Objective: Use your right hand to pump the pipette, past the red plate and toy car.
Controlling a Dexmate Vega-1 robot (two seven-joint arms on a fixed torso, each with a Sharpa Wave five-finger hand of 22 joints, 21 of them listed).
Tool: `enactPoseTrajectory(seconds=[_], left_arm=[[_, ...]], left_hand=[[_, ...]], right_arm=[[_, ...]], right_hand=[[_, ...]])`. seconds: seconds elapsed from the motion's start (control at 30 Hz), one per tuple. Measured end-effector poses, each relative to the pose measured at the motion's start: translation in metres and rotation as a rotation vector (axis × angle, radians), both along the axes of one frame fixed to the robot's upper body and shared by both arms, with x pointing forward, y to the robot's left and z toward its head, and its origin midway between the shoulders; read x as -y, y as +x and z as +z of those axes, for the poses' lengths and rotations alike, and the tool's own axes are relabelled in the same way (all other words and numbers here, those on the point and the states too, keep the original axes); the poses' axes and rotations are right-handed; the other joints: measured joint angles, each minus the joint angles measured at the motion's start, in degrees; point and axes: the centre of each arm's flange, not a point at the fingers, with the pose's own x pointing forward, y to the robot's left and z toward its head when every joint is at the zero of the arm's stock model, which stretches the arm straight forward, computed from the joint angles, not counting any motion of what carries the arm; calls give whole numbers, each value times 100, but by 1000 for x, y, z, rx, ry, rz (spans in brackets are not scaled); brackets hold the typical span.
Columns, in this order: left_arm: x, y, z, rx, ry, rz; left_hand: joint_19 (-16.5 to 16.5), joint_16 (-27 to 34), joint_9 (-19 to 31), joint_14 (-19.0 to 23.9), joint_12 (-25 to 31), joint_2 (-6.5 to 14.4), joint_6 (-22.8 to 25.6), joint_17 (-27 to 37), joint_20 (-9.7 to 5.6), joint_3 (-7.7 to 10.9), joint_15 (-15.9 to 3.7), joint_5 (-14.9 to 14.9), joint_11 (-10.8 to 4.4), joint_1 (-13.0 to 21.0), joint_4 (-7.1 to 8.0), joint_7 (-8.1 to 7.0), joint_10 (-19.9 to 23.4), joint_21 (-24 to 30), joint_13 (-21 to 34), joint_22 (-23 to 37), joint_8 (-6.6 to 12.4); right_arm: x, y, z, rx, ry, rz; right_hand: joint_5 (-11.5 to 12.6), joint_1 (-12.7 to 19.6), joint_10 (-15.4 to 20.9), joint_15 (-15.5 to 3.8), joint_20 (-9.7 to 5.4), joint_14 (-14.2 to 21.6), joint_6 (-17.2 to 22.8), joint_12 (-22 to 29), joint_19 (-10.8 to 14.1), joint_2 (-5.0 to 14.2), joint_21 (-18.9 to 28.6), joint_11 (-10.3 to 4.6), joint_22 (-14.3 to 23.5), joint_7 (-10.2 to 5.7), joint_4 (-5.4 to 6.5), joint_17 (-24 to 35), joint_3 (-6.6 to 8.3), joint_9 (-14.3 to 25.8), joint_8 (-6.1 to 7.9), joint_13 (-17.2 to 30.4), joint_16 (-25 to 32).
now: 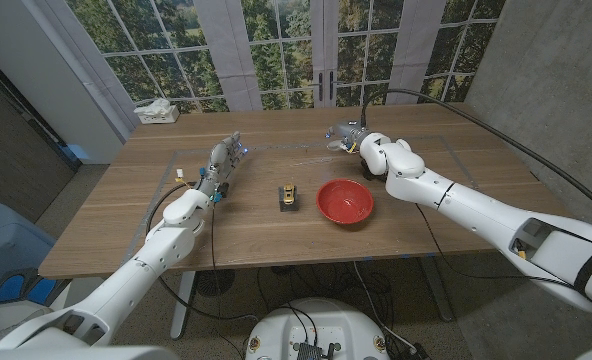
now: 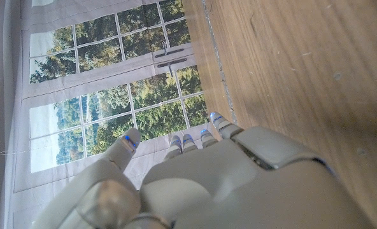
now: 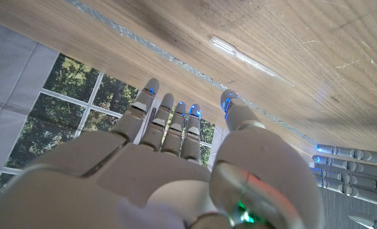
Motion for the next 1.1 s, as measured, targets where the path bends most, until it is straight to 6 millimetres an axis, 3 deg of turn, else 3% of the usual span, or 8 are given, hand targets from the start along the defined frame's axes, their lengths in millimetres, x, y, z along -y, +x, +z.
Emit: enactPoseTrajectory(seconds=[0.53,1.1], left_arm=[[0,-3,-3,-6,-3,-1],[-1,-5,-5,-12,-2,-5]], left_hand=[[0,0,0,0,0,0,0,-13,0,-25,0,0,0,0,-25,0,0,0,0,0,0],[0,0,0,0,0,0,0,-12,0,-25,0,0,0,0,-71,0,0,0,0,0,0]], right_arm=[[-2,10,-6,-68,-6,-12],[-8,20,-12,-109,-19,-32]], right_hand=[[0,0,63,-1,0,1,40,22,0,0,0,63,0,41,107,80,-158,28,0,28,43],[-28,61,153,-1,-1,1,72,43,43,62,0,72,-1,10,29,131,-236,28,0,28,88]])
